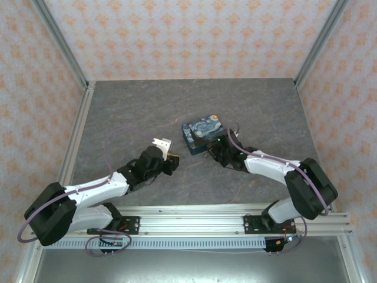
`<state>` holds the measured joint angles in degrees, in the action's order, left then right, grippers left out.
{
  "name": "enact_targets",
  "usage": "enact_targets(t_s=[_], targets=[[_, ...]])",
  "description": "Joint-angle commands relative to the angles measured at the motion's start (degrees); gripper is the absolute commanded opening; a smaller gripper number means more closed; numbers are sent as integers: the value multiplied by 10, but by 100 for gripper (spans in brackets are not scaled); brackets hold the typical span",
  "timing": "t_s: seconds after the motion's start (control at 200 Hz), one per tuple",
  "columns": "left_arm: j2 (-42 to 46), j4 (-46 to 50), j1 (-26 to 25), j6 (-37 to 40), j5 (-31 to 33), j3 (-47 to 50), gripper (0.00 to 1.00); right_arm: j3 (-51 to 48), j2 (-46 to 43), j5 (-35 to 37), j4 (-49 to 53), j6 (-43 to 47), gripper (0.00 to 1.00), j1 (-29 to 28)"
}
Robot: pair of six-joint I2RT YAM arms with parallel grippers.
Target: Unlock a padlock with a key
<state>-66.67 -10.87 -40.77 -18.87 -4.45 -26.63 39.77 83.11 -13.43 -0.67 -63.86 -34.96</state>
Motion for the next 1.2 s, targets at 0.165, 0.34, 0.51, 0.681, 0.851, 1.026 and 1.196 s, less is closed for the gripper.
enact_targets(t_s=[0.165,0.34,0.51,0.681,0.851,1.026,1.196], targets=[[37,29,1,-19,29,13,35,14,5,20,-30,-4,0,-3],[50,54,2,-12,34,1,35,17,-41,59,5,19,0,-2],[61,59,1,-12,39,2,35,2,-20,50,-16,4,0,2],[63,61,1,-14,39,2,36,-2,-16,53,-25,-3,0,4],[76,68,1,-13,43,5,36,4,-35,86,-12,1,0,13],[88,75,2,-12,47,10,37,6,-34,111,-20,0,0,14],[97,74,1,-15,51,18,38,5,-33,109,-20,-2,0,14]])
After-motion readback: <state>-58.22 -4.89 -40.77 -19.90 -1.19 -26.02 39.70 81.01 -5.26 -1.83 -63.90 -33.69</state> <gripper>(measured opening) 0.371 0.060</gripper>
